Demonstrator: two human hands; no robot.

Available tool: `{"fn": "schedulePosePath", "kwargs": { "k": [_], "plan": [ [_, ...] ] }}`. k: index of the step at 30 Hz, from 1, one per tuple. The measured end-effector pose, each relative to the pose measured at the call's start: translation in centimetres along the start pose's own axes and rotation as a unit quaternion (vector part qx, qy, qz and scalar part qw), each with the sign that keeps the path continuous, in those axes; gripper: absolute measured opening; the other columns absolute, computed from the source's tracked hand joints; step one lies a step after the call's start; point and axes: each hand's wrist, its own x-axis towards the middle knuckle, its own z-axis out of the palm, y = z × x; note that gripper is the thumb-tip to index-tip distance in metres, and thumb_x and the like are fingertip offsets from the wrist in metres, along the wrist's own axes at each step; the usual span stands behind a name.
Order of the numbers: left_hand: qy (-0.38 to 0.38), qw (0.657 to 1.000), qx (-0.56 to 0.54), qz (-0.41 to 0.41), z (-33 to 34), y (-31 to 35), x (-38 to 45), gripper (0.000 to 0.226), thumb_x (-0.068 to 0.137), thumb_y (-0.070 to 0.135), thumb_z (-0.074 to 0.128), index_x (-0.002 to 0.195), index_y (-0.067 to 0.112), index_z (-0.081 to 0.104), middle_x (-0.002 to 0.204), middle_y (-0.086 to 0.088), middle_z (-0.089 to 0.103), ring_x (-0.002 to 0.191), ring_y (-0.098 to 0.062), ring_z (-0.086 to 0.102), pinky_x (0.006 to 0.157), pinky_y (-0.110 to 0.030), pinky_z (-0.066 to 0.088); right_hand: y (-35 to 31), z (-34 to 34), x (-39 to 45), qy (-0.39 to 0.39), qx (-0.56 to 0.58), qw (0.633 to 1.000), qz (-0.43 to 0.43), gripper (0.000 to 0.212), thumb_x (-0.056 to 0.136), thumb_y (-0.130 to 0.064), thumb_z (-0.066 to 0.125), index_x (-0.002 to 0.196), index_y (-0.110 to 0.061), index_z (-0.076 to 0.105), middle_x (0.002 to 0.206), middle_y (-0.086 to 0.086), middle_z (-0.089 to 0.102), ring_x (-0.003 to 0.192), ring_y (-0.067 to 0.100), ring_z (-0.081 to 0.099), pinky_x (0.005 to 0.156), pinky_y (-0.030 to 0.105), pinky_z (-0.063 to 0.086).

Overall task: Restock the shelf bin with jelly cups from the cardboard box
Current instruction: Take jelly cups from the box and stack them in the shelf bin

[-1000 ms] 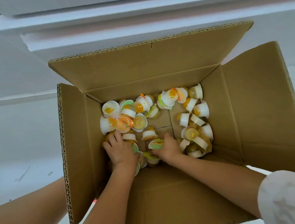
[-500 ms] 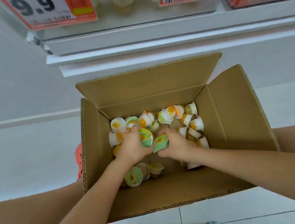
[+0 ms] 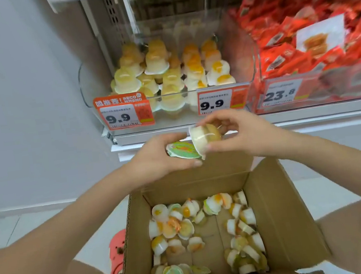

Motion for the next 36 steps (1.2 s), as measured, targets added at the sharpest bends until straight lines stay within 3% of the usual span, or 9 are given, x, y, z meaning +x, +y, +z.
{"fn": "schedulePosePath", "kwargs": {
  "k": [3,8,11,15,23,26,30,32,36],
  "plan": [
    [0.091,0.993,-0.060,0.052,0.0,2.0,-0.6,0.087,0.054,0.029,0.091,0.132,0.024,0.053,0.114,0.014,0.065,0.099,0.003,0.061,0.084,-0.013,0.048,-2.0,-0.9,0.7,0.020,0.031,0.999,-0.012,0.044,0.077,-0.023,0.075,0.118,-0.019,0.061,0.111,0.005,0.065,0.097,0.029,0.059,0.086,0.030,0.049],
    [0.178,0.978,-0.066,0.088,0.9,2.3,-1.4,0.087,0.044,0.049,0.088,0.123,0.027,0.061,0.103,0.017,0.070,0.097,0.003,0.063,0.086,-0.023,0.051,-2.4,-0.5,0.8,0.025,0.100,0.994,-0.027,0.039,0.074,-0.016,0.074,0.111,-0.016,0.062,0.101,-0.006,0.069,0.090,0.003,0.064,0.083,0.013,0.049],
    [0.199,0.973,-0.077,0.085,0.9,2.1,-0.9,0.080,0.051,0.038,0.090,0.125,0.029,0.060,0.100,0.022,0.069,0.097,0.007,0.062,0.090,-0.021,0.050,-2.5,-0.5,1.0,0.026,0.127,0.991,-0.025,0.041,0.067,-0.023,0.073,0.107,-0.019,0.064,0.102,-0.007,0.071,0.093,0.003,0.066,0.083,0.015,0.051],
    [0.209,0.971,-0.069,0.089,1.5,2.1,-1.0,0.088,0.055,0.039,0.086,0.135,0.023,0.052,0.113,0.018,0.065,0.105,0.007,0.058,0.094,-0.020,0.048,-2.0,0.2,1.0,0.019,0.223,0.975,0.004,0.041,0.066,-0.019,0.071,0.106,-0.021,0.065,0.096,0.004,0.074,0.087,0.011,0.071,0.070,0.019,0.056],
    [0.249,0.964,-0.016,0.097,1.9,1.8,-1.5,0.076,0.063,0.031,0.084,0.133,0.024,0.054,0.104,0.017,0.066,0.096,0.007,0.059,0.081,-0.008,0.046,-2.0,1.2,1.0,0.029,0.251,0.967,0.028,0.039,0.071,-0.021,0.070,0.110,-0.019,0.065,0.092,0.019,0.073,0.081,0.020,0.072,0.065,0.023,0.057],
    [0.261,0.961,-0.014,0.091,2.2,1.8,-1.6,0.069,0.063,0.033,0.083,0.127,0.025,0.057,0.097,0.017,0.067,0.091,0.008,0.060,0.076,-0.004,0.044,-2.0,1.8,1.1,0.041,0.238,0.970,0.035,0.038,0.076,-0.017,0.070,0.114,-0.015,0.064,0.089,0.015,0.074,0.077,0.018,0.071,0.062,0.023,0.057],
    [0.270,0.959,-0.016,0.090,1.9,2.0,-1.6,0.062,0.063,0.032,0.083,0.121,0.030,0.059,0.091,0.022,0.066,0.088,0.010,0.059,0.072,-0.003,0.044,-2.7,1.9,1.3,0.036,0.215,0.975,0.032,0.049,0.069,-0.028,0.071,0.116,-0.016,0.063,0.086,0.009,0.075,0.079,0.013,0.072,0.068,0.022,0.056],
    [0.274,0.957,-0.003,0.091,1.6,2.1,-1.6,0.064,0.064,0.028,0.082,0.123,0.030,0.059,0.095,0.018,0.067,0.090,0.005,0.060,0.074,-0.007,0.046,-3.2,1.9,1.5,0.018,0.178,0.983,0.031,0.052,0.064,-0.030,0.076,0.113,-0.021,0.062,0.086,0.004,0.076,0.083,0.012,0.072,0.075,0.022,0.056],
    [0.285,0.953,0.043,0.096,0.8,2.3,-1.3,0.073,0.065,0.034,0.078,0.133,0.025,0.052,0.111,0.009,0.065,0.106,-0.011,0.057,0.089,-0.030,0.049,-4.3,2.0,2.2,0.045,0.125,0.991,0.027,0.046,0.068,-0.013,0.083,0.108,-0.022,0.063,0.087,0.001,0.075,0.084,0.013,0.071,0.079,0.026,0.056]
  ]
}}
